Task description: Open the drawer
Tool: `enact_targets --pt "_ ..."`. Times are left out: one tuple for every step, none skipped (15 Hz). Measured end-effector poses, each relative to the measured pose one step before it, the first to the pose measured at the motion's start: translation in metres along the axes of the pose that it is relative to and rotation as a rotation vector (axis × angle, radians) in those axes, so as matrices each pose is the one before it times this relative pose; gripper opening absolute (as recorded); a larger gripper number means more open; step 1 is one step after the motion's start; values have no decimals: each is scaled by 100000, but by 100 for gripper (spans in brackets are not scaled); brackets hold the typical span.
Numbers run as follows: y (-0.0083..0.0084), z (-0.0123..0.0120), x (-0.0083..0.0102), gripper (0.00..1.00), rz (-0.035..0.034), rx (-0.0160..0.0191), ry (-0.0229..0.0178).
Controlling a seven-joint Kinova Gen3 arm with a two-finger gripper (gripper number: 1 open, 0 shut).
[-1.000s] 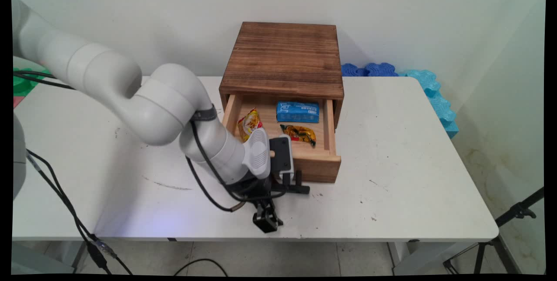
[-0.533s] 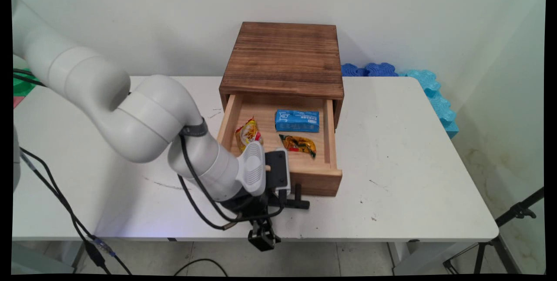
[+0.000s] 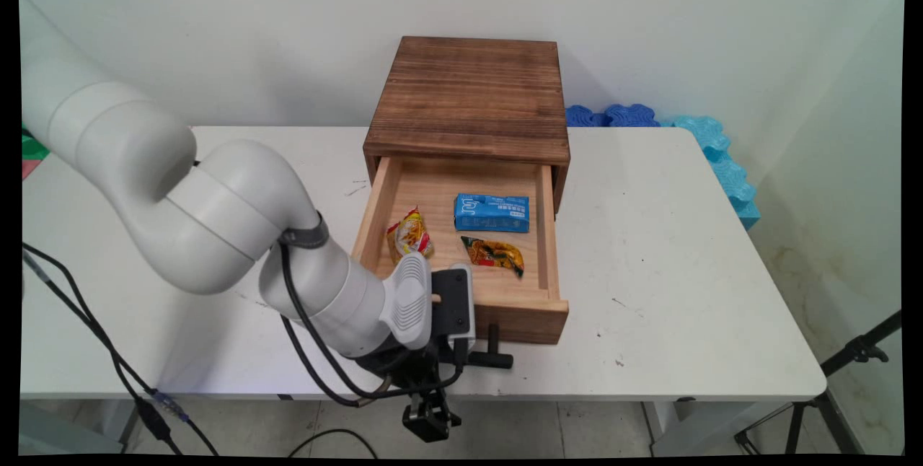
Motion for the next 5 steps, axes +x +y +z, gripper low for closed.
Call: enact_targets --pt "173 -107 -49 100 210 -51 102" --pt "162 -116 -36 100 355 -4 133" --pt "96 -93 -25 100 244 15 112" --pt "74 -99 -24 100 359 82 183" --pt "59 -102 -9 100 412 85 208"
